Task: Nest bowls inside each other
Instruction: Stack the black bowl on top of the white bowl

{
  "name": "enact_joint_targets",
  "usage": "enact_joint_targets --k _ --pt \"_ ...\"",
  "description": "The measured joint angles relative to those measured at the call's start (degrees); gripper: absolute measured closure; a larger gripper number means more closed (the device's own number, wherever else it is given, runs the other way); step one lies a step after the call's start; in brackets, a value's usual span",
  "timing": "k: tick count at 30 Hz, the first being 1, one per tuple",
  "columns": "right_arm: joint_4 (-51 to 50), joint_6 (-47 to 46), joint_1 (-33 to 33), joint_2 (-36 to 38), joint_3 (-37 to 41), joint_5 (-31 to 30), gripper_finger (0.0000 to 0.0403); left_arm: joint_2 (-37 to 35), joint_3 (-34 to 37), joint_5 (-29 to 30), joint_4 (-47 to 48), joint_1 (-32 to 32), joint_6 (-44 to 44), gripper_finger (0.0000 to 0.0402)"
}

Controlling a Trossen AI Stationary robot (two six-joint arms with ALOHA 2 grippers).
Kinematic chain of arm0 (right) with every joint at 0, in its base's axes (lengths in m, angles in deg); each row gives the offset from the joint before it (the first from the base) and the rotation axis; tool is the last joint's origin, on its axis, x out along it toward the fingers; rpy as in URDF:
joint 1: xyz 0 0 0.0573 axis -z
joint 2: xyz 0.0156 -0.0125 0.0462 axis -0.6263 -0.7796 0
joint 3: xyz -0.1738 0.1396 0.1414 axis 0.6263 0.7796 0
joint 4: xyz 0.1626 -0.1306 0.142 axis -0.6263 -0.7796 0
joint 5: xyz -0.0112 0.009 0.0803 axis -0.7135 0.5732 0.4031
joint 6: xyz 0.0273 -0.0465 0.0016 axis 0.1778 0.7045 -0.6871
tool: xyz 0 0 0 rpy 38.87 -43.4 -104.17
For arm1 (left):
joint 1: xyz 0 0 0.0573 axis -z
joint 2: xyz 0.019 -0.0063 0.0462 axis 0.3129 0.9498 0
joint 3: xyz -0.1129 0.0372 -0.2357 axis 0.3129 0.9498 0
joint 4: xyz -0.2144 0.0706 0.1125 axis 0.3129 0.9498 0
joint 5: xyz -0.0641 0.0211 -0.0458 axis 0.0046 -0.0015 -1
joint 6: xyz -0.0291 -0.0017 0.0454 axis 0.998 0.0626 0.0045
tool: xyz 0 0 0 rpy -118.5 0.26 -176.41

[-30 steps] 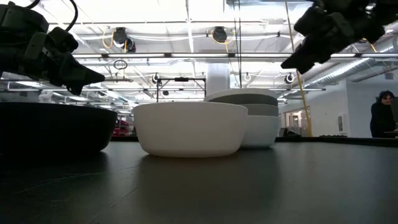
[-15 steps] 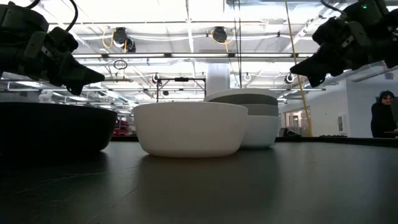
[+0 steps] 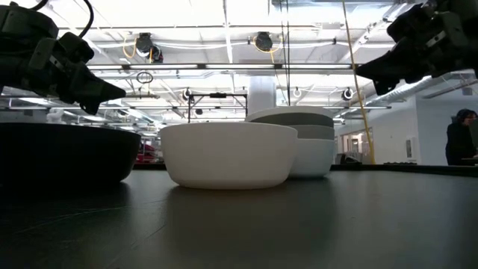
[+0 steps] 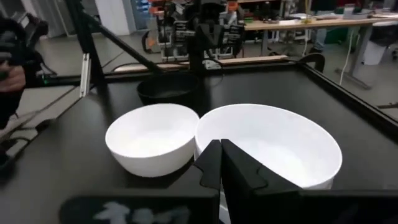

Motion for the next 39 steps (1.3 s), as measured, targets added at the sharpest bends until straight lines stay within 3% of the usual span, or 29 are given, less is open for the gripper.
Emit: enact_joint_targets --k 10,20,28,35,39 --pt "-3.89 0.91 -0.31 0.04 1.52 -0.93 0.0403 0.00 0.00 0.00 0.00 0.01 -0.20 0.0394" --pt "6.77 -0.75 -0.29 0.23 9.39 -1.04 0.0403 0.00 0.00 -0.35 -0.03 0.00 0.92 0.0394" --pt "5.29 -0.72 -0.35 0.13 9.56 -1.01 0.0403 0.00 0.00 -9.04 -2.02 0.28 -0.88 0.0394" --pt "5.10 -0.74 -1.60 0.13 9.66 -0.96 0.0403 0.00 0.02 -11.86 -5.45 6.04 2.44 0.0394" --pt "5.24 -0.75 -2.59 0.13 9.68 -0.96 0.0403 0.00 0.02 -7.36 -5.40 10.43 3.79 0.0394"
